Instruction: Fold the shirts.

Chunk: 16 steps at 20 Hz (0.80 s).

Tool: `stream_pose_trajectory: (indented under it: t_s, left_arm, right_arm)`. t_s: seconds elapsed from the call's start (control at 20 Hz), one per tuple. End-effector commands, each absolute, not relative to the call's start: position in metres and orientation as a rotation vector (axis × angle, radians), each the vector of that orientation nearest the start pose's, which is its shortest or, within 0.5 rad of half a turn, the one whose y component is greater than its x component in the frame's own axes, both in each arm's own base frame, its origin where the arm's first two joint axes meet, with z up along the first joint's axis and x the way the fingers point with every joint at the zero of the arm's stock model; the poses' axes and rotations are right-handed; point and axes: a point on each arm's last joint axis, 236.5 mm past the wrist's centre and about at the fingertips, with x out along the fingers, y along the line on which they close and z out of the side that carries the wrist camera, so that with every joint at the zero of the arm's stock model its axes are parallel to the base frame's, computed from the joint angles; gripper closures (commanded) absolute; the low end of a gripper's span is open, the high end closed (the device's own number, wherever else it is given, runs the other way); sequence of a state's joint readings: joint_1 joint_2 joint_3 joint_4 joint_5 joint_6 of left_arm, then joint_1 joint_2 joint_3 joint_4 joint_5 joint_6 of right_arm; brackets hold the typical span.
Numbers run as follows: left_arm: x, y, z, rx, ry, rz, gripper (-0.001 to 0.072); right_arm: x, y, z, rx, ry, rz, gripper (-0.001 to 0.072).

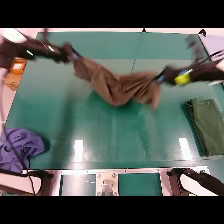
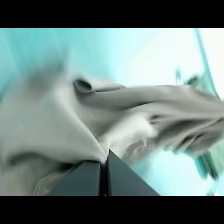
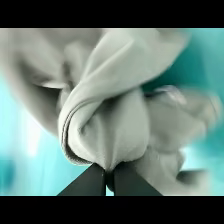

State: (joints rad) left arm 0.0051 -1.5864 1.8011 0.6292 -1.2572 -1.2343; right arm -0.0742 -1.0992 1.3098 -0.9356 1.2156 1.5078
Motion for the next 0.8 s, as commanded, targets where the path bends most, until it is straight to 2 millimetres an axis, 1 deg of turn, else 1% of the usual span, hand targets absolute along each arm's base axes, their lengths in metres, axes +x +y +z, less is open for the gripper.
stream_pose_trajectory:
  t_s: [0.0, 0.1, 0.15, 0.2, 0.3, 0.4, 0.45, 0.5, 0.55, 0.6, 0.65, 0.7, 0.75]
  left_arm:
    - [0.446, -0.149, 0.348, -0.293, 0.502, -0.752, 0.0685]
    - [0.403, -0.146, 0.416, -0.214, 0.338, -0.744, 0.0685]
    - [0.386, -0.142, 0.438, -0.179, 0.275, -0.716, 0.0685]
    - [0.371, -0.135, 0.451, -0.133, 0.237, -0.674, 0.0685]
    - [0.346, -0.126, 0.462, -0.068, 0.210, -0.617, 0.0684]
    - [0.323, -0.127, 0.472, -0.040, 0.188, -0.616, 0.0684]
    - [0.317, -0.129, 0.472, -0.037, 0.192, -0.625, 0.0685]
    - [0.312, -0.133, 0.467, -0.042, 0.220, -0.648, 0.0684]
    - [0.313, -0.135, 0.452, -0.053, 0.276, -0.661, 0.0684]
    - [0.318, -0.135, 0.433, -0.061, 0.339, -0.667, 0.0684]
    - [0.325, -0.135, 0.409, -0.082, 0.410, -0.671, 0.0684]
    - [0.337, -0.134, 0.378, -0.116, 0.492, -0.671, 0.0684]
    - [0.348, -0.134, 0.342, -0.157, 0.579, -0.669, 0.0684]
  right_arm:
    - [0.361, 0.047, 0.311, 0.394, 0.610, 0.308, 0.0693]
    - [0.335, 0.034, 0.365, 0.303, 0.455, 0.272, 0.0693]
    - [0.322, 0.030, 0.385, 0.266, 0.394, 0.253, 0.0693]
    - [0.309, 0.028, 0.403, 0.221, 0.334, 0.235, 0.0693]
    - [0.289, 0.027, 0.425, 0.180, 0.250, 0.206, 0.0692]
    - [0.273, 0.035, 0.438, 0.146, 0.200, 0.216, 0.0693]
    - [0.270, 0.039, 0.440, 0.148, 0.192, 0.229, 0.0693]
    - [0.271, 0.045, 0.439, 0.160, 0.196, 0.256, 0.0693]
    - [0.275, 0.051, 0.434, 0.173, 0.211, 0.290, 0.0693]
    - [0.284, 0.058, 0.422, 0.195, 0.244, 0.335, 0.0693]
    - [0.297, 0.066, 0.402, 0.229, 0.296, 0.387, 0.0692]
    - [0.312, 0.071, 0.377, 0.268, 0.362, 0.423, 0.0692]
    - [0.331, 0.077, 0.343, 0.304, 0.443, 0.448, 0.0691]
